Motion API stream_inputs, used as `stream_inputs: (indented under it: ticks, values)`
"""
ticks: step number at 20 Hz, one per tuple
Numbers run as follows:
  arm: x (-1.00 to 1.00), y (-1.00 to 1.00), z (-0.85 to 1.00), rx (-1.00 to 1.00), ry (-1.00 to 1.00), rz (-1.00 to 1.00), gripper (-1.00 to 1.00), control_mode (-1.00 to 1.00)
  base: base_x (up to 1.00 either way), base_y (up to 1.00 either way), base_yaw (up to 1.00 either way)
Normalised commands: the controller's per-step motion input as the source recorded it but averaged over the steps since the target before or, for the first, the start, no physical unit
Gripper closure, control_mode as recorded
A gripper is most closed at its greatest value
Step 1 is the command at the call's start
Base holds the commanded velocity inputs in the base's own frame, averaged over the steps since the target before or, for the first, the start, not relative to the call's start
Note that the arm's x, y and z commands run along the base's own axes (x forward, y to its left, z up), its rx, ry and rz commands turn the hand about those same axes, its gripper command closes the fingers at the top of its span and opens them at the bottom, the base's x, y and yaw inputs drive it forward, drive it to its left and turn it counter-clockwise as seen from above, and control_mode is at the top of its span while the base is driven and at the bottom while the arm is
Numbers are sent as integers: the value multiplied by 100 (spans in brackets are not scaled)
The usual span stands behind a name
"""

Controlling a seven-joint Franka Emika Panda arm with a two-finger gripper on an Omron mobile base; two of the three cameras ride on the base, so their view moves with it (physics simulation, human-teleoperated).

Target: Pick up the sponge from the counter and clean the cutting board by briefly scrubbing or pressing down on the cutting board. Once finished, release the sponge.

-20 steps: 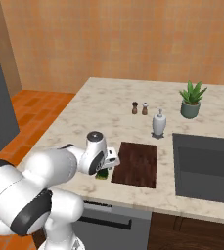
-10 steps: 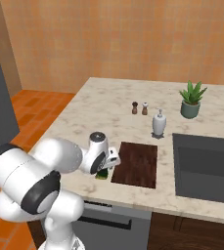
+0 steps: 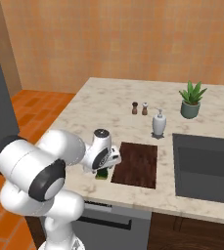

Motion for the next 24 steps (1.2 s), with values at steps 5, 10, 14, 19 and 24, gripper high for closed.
stream_inputs:
  ticks: [5,10,14,19,24]
  values:
    - [2,3,-3,0,0,0,100,-100,0,0,0]
    - [-3,4,9,0,0,0,100,-100,0,0,0]
    - [-5,-7,57,0,-1,0,100,-100,0,0,0]
    - [0,-32,23,0,0,0,100,-100,0,0,0]
    - [0,-55,0,1,-1,0,100,-100,0,0,0]
